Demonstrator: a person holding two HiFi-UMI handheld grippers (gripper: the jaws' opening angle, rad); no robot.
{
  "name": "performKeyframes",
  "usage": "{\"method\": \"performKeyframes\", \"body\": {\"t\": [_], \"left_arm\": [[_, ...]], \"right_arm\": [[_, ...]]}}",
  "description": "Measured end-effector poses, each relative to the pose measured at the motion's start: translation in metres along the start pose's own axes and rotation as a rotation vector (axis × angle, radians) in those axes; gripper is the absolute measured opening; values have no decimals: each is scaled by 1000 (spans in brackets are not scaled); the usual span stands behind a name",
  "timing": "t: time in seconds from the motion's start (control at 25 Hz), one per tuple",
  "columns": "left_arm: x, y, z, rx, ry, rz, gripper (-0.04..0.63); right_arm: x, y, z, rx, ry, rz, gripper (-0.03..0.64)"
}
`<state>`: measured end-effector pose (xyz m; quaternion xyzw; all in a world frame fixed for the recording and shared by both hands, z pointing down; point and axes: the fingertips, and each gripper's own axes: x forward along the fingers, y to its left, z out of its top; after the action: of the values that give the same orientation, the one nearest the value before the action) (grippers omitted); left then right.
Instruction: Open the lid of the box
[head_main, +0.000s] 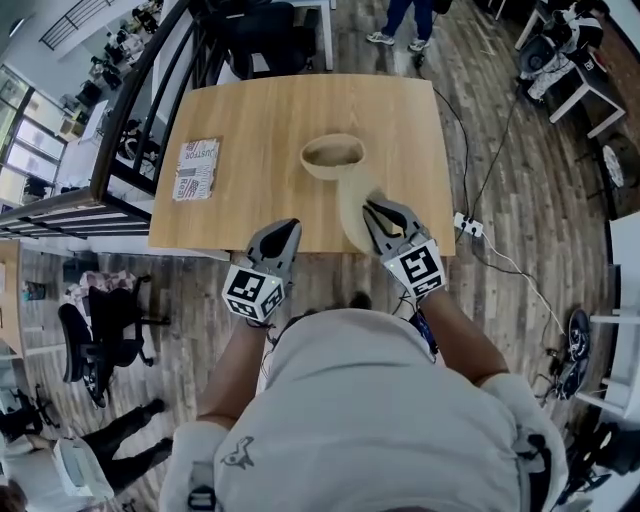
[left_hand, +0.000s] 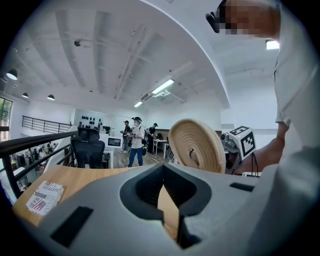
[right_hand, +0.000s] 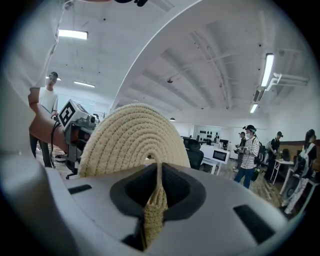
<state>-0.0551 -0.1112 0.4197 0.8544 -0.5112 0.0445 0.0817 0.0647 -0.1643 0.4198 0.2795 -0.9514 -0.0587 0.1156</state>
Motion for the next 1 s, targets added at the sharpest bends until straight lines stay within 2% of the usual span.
{"method": "performKeyframes", "body": {"t": [0.44,0.8,1.0], "left_arm": [[-61,21,3,16,-1,-73,6],[-112,27,-8,-8,-27,-138,6],[-128,22,-17,-14,-25,-152,6]], "right_arm": [[12,60,21,57,-12,-55,37],[-1,106,28,88,-14,-125,37],[-17,125,27,104,-3,-129,37]]}}
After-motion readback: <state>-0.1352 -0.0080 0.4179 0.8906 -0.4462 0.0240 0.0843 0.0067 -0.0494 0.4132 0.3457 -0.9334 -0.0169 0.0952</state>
